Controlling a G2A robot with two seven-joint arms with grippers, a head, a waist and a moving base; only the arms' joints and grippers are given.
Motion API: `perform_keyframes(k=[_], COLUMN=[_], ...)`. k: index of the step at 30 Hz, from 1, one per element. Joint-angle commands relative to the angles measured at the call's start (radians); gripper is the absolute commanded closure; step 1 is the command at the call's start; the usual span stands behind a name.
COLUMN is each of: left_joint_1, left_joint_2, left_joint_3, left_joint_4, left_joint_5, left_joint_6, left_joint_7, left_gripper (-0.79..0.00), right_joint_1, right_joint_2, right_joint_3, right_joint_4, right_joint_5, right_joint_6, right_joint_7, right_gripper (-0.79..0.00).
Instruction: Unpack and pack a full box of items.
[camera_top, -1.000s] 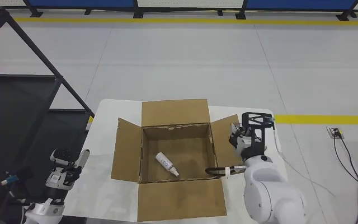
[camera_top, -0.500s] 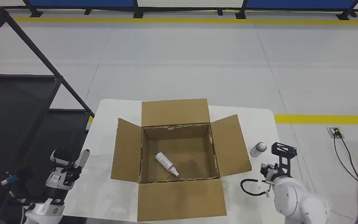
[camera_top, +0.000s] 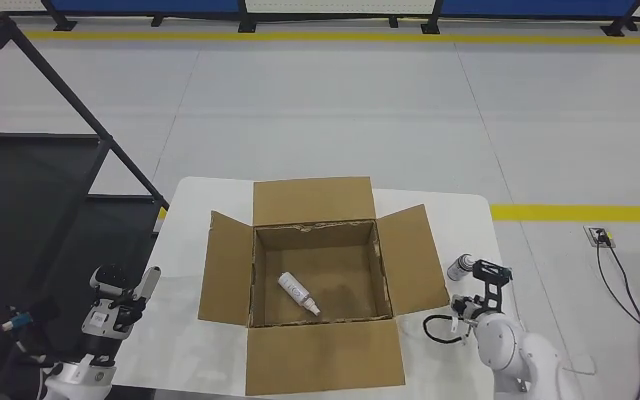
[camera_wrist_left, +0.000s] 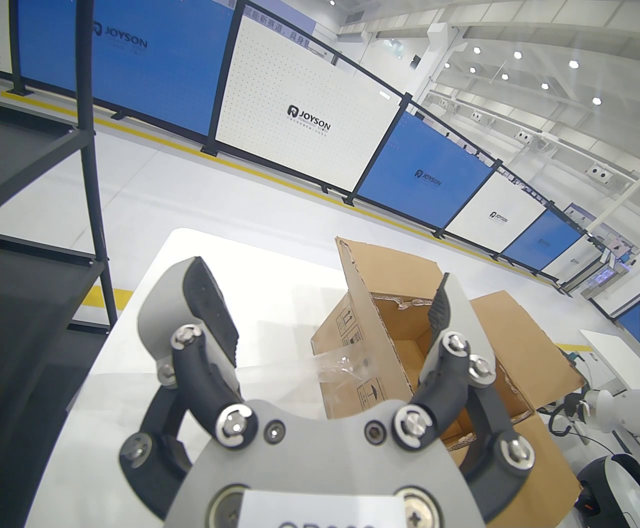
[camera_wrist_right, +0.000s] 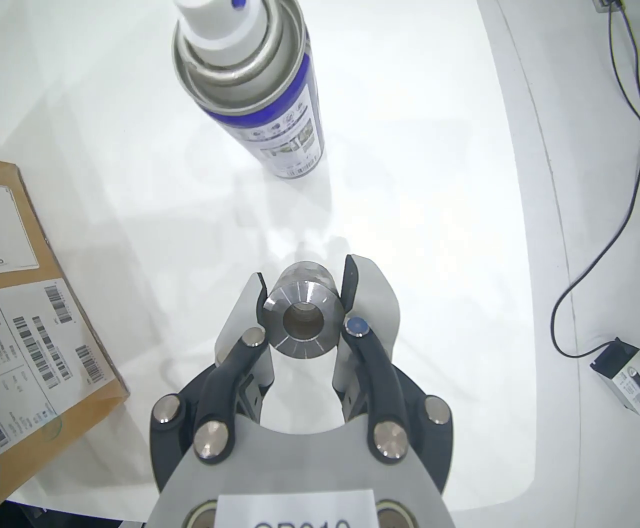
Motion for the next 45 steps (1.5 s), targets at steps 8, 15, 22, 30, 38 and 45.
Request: perform_keyframes(k=[8, 15, 22, 30, 38, 45], left_joint_1=[0.000, 0.000, 0.000, 0.000, 0.000, 0.000], left_joint_2=[0.000, 0.000, 0.000, 0.000, 0.000, 0.000], left_joint_3=[0.000, 0.000, 0.000, 0.000, 0.000, 0.000], left_joint_4=[0.000, 0.000, 0.000, 0.000, 0.000, 0.000], left_joint_5=[0.000, 0.000, 0.000, 0.000, 0.000, 0.000], left_joint_6=[0.000, 0.000, 0.000, 0.000, 0.000, 0.000], left_joint_7=[0.000, 0.000, 0.000, 0.000, 0.000, 0.000], left_gripper=[-0.785, -0.785, -0.785, -0.785, -0.785, -0.785], right_joint_1=[0.086, 0.112, 0.069, 0.007, 0.301, 0.660], right_joint_2=[0.001, 0.003, 0.006, -0.004, -0.028, -0.116], right_joint_3=[-0.024, -0.027, 0.014, -0.107, -0.485, -0.774], right_joint_4=[0.123, 0.141, -0.064, -0.525, -0.322, 0.213], right_joint_5=[0.016, 0.021, 0.006, -0.031, -0.068, 0.076], right_joint_6=[-0.015, -0.010, 0.089, 0.097, -0.149, -0.186], right_joint_7=[-0.001, 0.004, -0.034, -0.164, 0.094, 0.293], right_gripper=[-0.139, -0.785, -0.785, -0.785, -0.785, -0.785])
